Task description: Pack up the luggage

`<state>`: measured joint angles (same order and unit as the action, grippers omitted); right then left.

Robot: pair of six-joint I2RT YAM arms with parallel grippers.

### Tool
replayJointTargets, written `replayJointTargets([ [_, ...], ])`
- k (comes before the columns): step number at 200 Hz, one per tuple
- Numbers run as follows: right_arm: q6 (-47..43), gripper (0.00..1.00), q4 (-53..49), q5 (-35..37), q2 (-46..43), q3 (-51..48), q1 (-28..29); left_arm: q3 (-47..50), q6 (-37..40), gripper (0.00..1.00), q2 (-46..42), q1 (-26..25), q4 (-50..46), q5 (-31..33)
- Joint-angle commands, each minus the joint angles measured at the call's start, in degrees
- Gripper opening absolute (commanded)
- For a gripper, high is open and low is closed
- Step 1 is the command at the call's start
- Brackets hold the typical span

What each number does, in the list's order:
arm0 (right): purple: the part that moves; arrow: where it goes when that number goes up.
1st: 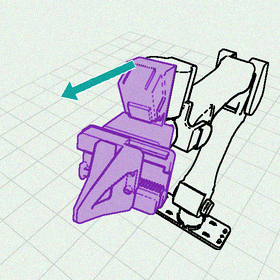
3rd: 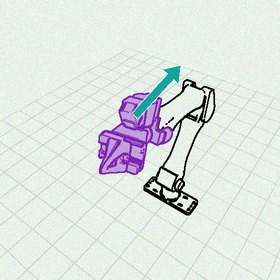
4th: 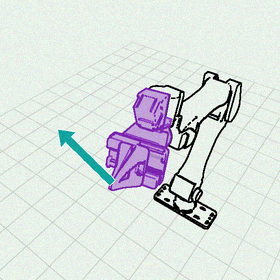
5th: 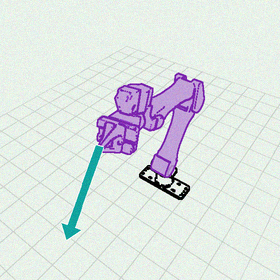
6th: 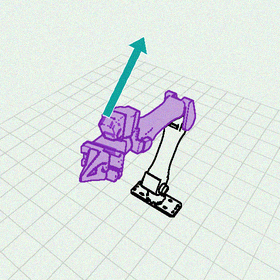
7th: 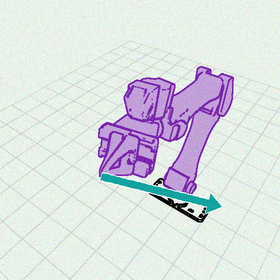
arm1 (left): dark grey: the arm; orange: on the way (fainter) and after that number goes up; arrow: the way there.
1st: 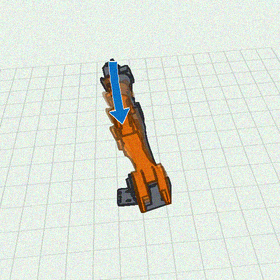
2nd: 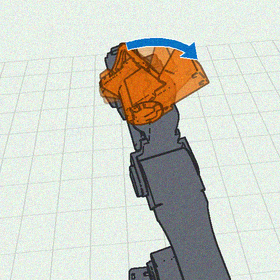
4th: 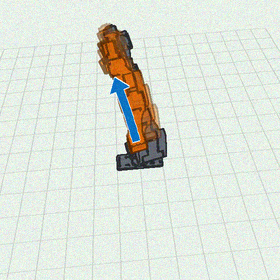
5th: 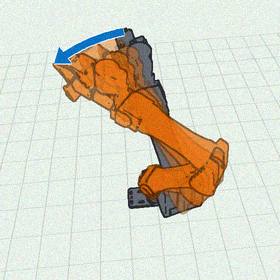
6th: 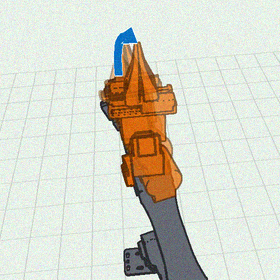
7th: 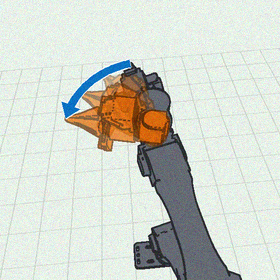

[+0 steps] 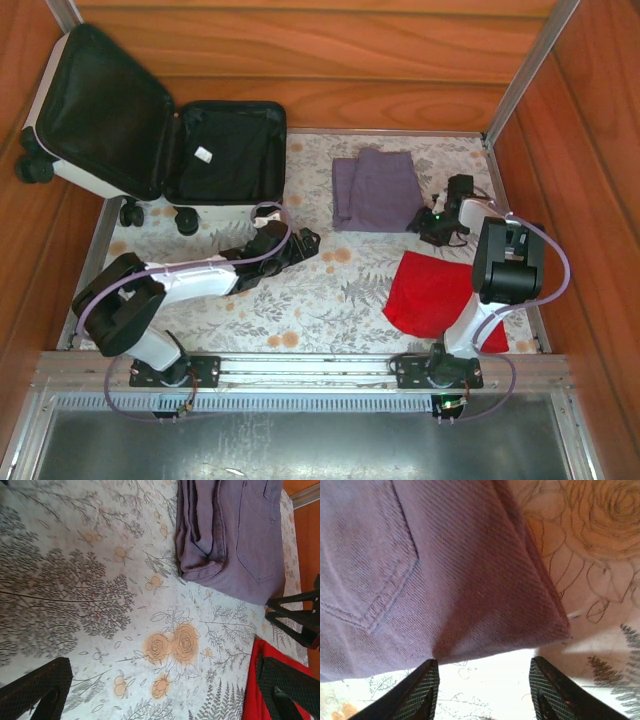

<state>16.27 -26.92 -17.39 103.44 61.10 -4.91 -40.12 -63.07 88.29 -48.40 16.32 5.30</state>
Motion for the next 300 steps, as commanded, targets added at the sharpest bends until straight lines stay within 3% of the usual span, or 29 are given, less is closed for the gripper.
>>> replayJointTargets([
  [1, 0.0, 0.44, 1.0, -3.3, 0.4, -0.9, 0.8, -2.1, -4.1, 1.00, 2.3, -0.2, 5.7, -3.2],
  [17, -0.6, 0.46, -0.6, -2.0, -0.3, -0.8, 1.4, -2.2, -4.8, 1.00, 3.3, -0.2, 6.8, -3.5],
  [45, -1.1, 0.67, -3.7, 4.6, -4.1, -0.9, 1.4, -2.2, -5.0, 1.00, 3.6, -0.2, 7.4, -3.4],
  [63, -1.1, 0.74, -3.8, 7.1, -6.0, -0.5, 0.7, -2.0, -4.8, 1.00, 3.6, -0.2, 7.6, -3.4],
  [143, -3.6, 0.72, -7.0, 4.1, 7.0, 15.0, -1.3, -1.8, -2.9, 0.99, 5.4, -0.1, 7.7, -3.8],
  [187, -5.4, 0.58, -9.2, 3.7, 11.3, 17.9, -1.3, -2.0, -2.8, 0.99, 6.5, -0.1, 7.9, -3.9],
  [249, 0.0, 0.07, -5.7, 1.2, 5.8, 6.8, -0.5, -3.8, -4.0, 0.98, 10.0, 0.0, 9.2, -5.5],
  [263, 2.1, 0.02, -4.4, 0.6, 3.4, 3.2, 0.9, -3.8, -4.4, 0.98, 10.4, 0.5, 9.4, -5.4],
  [300, 7.6, 0.03, -2.2, 0.4, -0.7, -2.0, 9.4, -3.3, -4.8, 0.98, 10.7, 2.5, 10.1, -5.6],
])
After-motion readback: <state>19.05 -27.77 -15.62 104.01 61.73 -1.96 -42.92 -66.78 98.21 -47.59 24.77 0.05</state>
